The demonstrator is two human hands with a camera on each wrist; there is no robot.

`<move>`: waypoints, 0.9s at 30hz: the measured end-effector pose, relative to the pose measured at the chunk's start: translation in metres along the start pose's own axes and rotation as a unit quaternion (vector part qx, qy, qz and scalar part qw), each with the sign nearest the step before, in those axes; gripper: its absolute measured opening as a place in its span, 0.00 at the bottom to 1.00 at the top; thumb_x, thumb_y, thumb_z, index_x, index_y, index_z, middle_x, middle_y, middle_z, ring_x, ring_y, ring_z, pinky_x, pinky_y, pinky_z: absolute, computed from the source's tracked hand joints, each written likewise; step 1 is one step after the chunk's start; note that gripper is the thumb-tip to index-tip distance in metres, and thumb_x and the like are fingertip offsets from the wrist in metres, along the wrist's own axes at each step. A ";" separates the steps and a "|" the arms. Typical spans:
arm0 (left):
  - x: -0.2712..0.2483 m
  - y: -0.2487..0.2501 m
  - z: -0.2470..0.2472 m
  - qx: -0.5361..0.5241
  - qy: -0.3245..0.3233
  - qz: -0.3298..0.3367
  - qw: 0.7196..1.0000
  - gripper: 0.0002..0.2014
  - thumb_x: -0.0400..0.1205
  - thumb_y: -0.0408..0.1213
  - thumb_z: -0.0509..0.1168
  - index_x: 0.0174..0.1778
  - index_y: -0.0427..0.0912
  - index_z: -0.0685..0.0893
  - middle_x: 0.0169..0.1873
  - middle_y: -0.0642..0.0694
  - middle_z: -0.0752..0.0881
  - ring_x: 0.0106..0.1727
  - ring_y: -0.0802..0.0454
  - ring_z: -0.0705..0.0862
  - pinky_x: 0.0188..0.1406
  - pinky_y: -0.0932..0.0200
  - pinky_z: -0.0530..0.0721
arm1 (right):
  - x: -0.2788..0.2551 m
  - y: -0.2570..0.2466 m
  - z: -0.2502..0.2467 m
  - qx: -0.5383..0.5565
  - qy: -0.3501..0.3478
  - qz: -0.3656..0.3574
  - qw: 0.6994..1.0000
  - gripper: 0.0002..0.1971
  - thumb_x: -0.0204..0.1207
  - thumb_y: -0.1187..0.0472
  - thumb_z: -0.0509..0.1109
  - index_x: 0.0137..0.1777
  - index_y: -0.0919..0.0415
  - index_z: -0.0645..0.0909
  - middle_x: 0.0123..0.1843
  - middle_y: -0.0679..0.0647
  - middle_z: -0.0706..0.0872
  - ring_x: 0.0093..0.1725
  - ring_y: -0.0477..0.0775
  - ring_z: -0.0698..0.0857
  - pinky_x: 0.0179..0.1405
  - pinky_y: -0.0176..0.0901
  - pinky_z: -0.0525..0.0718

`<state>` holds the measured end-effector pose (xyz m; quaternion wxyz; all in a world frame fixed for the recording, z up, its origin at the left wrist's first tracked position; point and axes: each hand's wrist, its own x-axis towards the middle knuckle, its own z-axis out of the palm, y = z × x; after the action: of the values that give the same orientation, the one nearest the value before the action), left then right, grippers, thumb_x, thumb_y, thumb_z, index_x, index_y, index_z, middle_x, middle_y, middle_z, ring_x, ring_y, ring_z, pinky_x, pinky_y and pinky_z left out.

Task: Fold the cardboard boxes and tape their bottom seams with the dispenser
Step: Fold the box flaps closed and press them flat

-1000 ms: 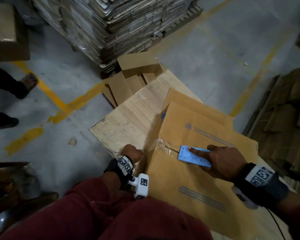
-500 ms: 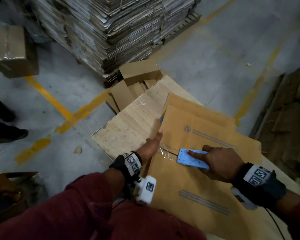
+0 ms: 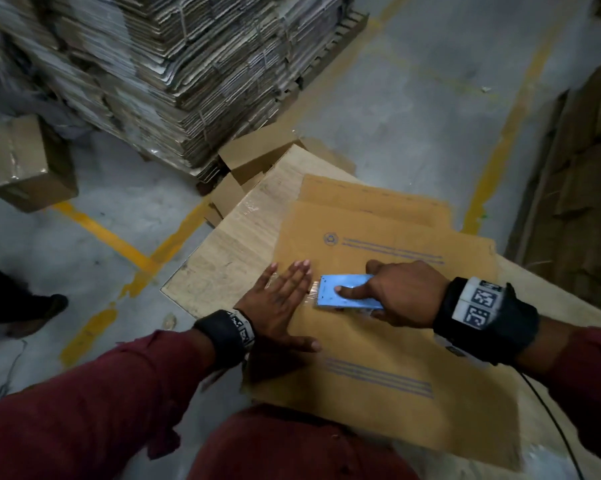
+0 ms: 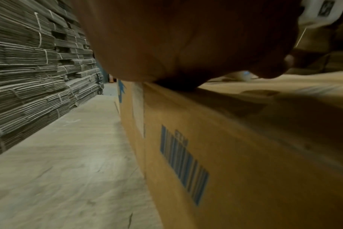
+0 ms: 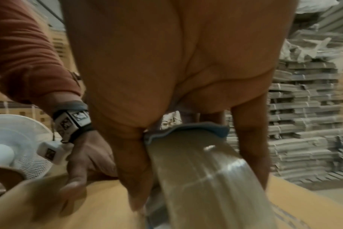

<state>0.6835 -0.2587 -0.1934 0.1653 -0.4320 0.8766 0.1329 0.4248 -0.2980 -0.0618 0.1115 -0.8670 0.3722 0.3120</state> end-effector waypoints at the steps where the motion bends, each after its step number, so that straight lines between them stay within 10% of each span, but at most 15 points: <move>1: 0.000 0.000 -0.003 0.011 -0.012 -0.003 1.000 0.69 0.66 0.90 0.30 0.91 0.36 0.37 0.90 0.40 0.33 0.90 0.44 0.32 0.88 0.33 0.38 | -0.003 0.004 0.002 0.003 0.007 -0.004 1.000 0.32 0.87 0.43 0.62 0.85 0.24 0.51 0.67 0.56 0.72 0.57 0.63 0.84 0.38 0.49 0.71; 14: 0.004 -0.005 -0.012 0.044 -0.088 -0.034 0.995 0.64 0.69 0.90 0.37 0.87 0.46 0.24 0.85 0.48 0.22 0.87 0.49 0.23 0.86 0.38 0.27 | -0.078 0.056 0.044 0.014 0.070 0.049 0.996 0.33 0.83 0.45 0.64 0.82 0.20 0.54 0.64 0.50 0.74 0.65 0.61 0.83 0.50 0.54 0.71; 27: 0.009 0.005 -0.006 0.035 -0.034 -0.028 0.998 0.63 0.70 0.89 0.37 0.87 0.45 0.28 0.86 0.49 0.26 0.89 0.50 0.28 0.87 0.39 0.29 | -0.158 0.095 0.101 0.112 0.037 0.117 0.986 0.29 0.84 0.34 0.59 0.79 0.13 0.48 0.56 0.42 0.71 0.55 0.49 0.79 0.46 0.51 0.67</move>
<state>0.6734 -0.2642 -0.1913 0.2133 -0.4458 0.8621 0.1122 0.2271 -0.2301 -0.0379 0.1569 -0.8104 0.5075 0.2474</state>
